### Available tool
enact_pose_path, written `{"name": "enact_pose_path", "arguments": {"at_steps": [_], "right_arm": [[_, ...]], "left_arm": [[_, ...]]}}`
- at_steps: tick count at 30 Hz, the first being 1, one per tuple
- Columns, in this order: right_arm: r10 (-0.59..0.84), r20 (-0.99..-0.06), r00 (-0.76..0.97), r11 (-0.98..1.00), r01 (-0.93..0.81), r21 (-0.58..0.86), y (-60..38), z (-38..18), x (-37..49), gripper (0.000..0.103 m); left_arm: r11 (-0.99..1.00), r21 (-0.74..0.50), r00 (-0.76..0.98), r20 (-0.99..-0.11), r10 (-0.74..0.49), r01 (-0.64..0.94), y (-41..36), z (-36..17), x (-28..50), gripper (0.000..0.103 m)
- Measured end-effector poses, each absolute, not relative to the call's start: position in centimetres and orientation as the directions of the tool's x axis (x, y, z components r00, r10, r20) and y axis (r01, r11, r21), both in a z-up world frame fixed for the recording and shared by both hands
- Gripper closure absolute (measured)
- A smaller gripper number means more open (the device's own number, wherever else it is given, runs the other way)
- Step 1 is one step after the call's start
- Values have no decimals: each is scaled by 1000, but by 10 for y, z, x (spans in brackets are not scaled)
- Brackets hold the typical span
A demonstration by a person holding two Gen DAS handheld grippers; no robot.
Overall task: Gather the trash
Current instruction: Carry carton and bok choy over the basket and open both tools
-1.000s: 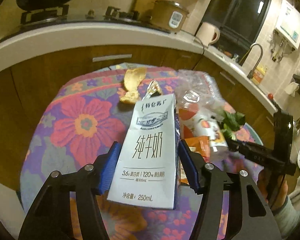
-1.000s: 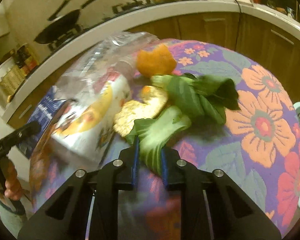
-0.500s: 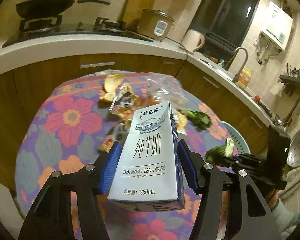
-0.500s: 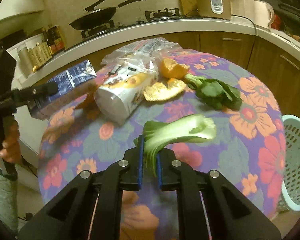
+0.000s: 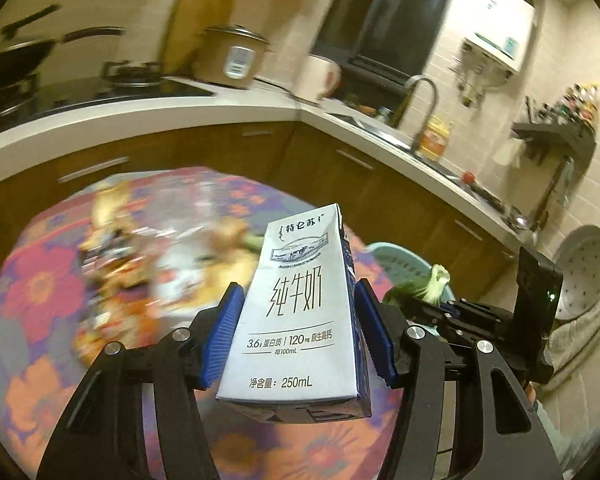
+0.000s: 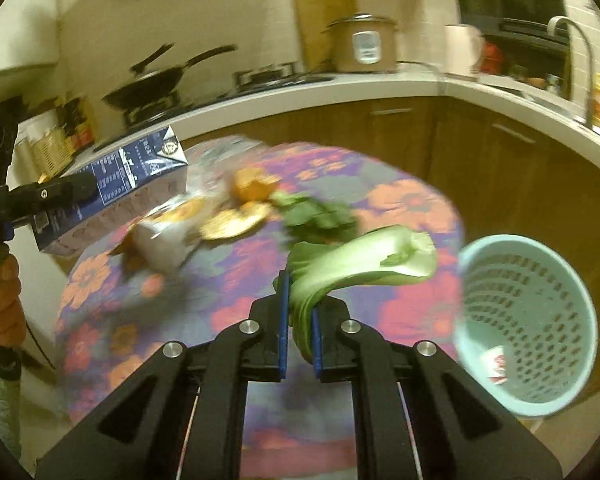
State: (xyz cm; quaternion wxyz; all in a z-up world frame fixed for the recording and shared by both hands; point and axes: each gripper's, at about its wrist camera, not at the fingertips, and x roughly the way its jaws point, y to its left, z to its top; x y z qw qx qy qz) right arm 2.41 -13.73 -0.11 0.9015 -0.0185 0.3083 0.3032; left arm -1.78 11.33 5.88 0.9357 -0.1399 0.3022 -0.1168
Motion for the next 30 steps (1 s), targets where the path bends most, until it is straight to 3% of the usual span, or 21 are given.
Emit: {"name": "enact_pose_path", "arguments": {"at_steps": [13, 30], "right_arm": [[372, -552, 746, 928, -307, 211, -274, -16, 74, 96], [330, -752, 571, 942, -146, 303, -307, -90, 135, 95]], "left_arm": [[890, -350, 669, -590, -452, 292, -30, 47, 95, 48], [889, -326, 540, -707, -455, 322, -136, -16, 172, 47]]}}
